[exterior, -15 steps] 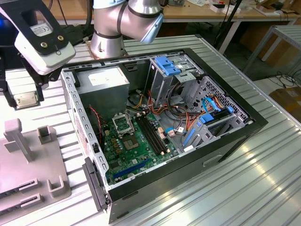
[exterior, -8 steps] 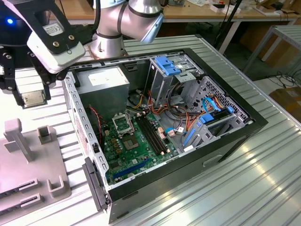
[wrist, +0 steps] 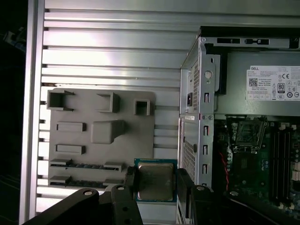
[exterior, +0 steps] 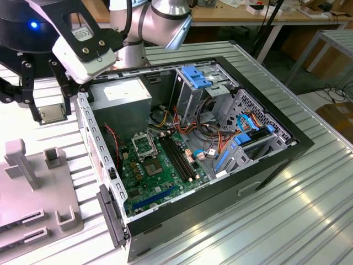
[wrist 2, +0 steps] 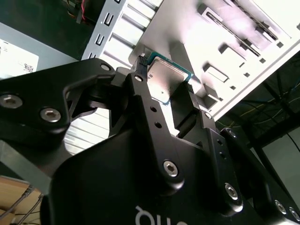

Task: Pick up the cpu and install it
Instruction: 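Pick up the cpu and move it towards the insertion slot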

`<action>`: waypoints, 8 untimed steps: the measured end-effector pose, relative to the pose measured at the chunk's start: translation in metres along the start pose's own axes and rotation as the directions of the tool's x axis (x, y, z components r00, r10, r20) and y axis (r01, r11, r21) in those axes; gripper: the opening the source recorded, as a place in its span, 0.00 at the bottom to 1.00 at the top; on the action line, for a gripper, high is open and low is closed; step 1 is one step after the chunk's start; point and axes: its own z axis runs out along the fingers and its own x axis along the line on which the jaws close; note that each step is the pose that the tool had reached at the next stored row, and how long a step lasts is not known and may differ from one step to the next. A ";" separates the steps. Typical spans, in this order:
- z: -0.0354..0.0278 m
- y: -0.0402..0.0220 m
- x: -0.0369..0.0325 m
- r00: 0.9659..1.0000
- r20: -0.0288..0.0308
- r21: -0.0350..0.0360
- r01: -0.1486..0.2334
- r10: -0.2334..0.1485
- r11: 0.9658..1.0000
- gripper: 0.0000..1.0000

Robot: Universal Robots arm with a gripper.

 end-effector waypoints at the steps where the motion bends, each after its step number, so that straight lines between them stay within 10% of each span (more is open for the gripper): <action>1: -0.0001 -0.0001 -0.0018 1.000 0.000 0.000 0.000 0.000 1.000 0.45; 8: -0.0002 -0.0003 -0.0076 1.000 0.000 0.000 0.000 0.000 1.000 0.45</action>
